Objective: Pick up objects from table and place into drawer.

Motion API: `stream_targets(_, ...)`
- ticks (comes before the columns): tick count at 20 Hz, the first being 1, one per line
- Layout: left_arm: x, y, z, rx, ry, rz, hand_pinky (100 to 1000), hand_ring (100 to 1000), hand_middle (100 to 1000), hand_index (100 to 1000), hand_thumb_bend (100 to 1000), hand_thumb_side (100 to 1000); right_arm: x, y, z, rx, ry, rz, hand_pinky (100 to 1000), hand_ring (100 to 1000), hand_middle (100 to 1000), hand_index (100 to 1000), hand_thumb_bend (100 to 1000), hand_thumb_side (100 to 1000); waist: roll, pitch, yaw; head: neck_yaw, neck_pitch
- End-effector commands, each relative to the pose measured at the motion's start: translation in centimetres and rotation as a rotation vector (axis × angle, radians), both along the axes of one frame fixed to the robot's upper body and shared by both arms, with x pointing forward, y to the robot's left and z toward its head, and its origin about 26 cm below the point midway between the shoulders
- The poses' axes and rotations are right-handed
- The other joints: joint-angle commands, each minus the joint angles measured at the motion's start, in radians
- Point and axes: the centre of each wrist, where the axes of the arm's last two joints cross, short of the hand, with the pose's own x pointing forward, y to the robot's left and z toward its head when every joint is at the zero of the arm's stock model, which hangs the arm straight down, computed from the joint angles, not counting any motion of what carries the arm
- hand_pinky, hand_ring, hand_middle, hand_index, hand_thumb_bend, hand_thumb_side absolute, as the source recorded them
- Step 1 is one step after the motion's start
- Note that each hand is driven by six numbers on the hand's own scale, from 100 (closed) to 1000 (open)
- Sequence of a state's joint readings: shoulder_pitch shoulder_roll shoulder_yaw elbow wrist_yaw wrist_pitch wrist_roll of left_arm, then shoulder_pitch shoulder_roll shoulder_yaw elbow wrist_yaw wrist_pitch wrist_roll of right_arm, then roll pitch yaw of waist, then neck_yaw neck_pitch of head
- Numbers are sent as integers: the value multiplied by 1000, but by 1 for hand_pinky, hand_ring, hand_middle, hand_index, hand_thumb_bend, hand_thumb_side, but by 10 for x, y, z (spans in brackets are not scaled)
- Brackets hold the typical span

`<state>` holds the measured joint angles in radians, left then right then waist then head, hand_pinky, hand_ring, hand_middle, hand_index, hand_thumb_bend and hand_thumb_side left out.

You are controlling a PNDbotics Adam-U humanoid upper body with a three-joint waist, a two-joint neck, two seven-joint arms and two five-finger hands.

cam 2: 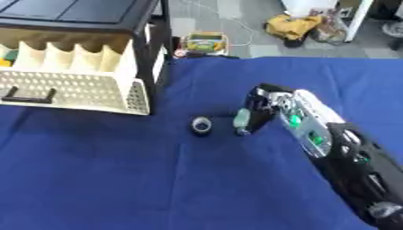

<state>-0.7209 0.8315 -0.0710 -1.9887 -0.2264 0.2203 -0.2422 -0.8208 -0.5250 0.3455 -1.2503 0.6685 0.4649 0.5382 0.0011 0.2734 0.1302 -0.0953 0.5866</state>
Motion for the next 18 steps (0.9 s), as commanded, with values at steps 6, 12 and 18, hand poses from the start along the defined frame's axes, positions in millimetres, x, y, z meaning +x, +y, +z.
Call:
stream_targets(6, -4, 0, 5, 6, -32, 0, 100, 100, 100, 731, 100, 602, 6, -3, 8, -16, -54, -44, 474, 600, 579, 721, 559, 251, 2, -10, 5, -3, -17)
stream_targets(12, -4, 0, 3, 10, -27, -3, 100, 100, 100, 731, 100, 603, 8, -3, 7, -37, -54, -40, 473, 602, 576, 715, 540, 208, 4, -8, 4, -6, -16)
stream_targets(18, -3, 1, 3, 6, -24, -3, 100, 100, 100, 729, 100, 603, 8, -2, 9, -31, -46, -29, 458, 589, 563, 700, 509, 156, 4, -10, 3, -6, -16)
